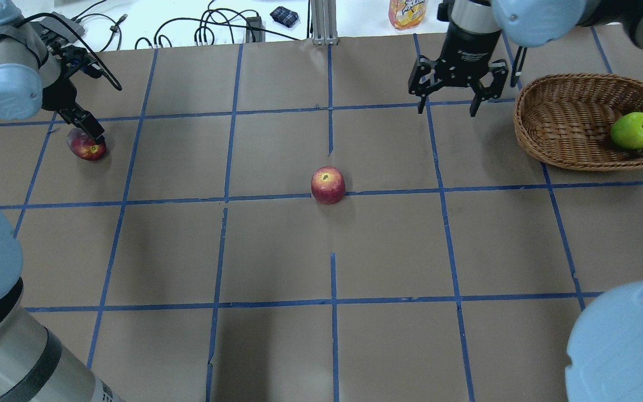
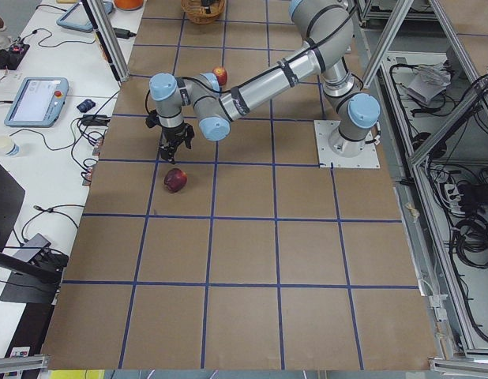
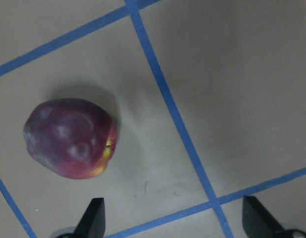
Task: Put all apples into basket
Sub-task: 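Grasp the centered red apple with right while left grasps the dark red apple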
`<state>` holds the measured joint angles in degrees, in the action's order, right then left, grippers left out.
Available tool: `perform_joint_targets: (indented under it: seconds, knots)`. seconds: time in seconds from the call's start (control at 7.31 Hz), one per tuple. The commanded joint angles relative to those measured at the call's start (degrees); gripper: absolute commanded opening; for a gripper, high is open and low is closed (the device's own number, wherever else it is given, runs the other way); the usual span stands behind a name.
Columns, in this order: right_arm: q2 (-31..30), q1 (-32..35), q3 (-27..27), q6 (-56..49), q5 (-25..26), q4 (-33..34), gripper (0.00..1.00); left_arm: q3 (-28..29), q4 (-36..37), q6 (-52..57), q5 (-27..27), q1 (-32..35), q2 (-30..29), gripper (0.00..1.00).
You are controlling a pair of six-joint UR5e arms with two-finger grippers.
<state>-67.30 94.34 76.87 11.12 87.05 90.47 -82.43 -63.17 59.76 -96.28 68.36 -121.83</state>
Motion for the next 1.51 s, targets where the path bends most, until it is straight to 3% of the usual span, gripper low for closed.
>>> perform_joint_targets:
  seconds: [0.0,0.55,0.96,1.37]
  knots:
    - [2.1,7.1,0.3,8.5,-2.9,3.4,1.0,2.3,2.0,8.3,0.0,-0.5,-3.1,0.97]
    - [8.7,13.8,0.3,20.3,-4.2,8.3,1.0,3.3,6.4,12.7,0.3,-3.2,-7.7,0.99]
    - [11.4,16.1,0.9,21.0,-3.2,9.3,1.0,3.9,6.4,12.5,0.7,-3.9,-9.2,0.98]
    - [12.5,16.1,5.6,21.0,-3.6,18.8,1.0,3.8,6.1,11.8,1.9,-5.3,-9.6,0.79]
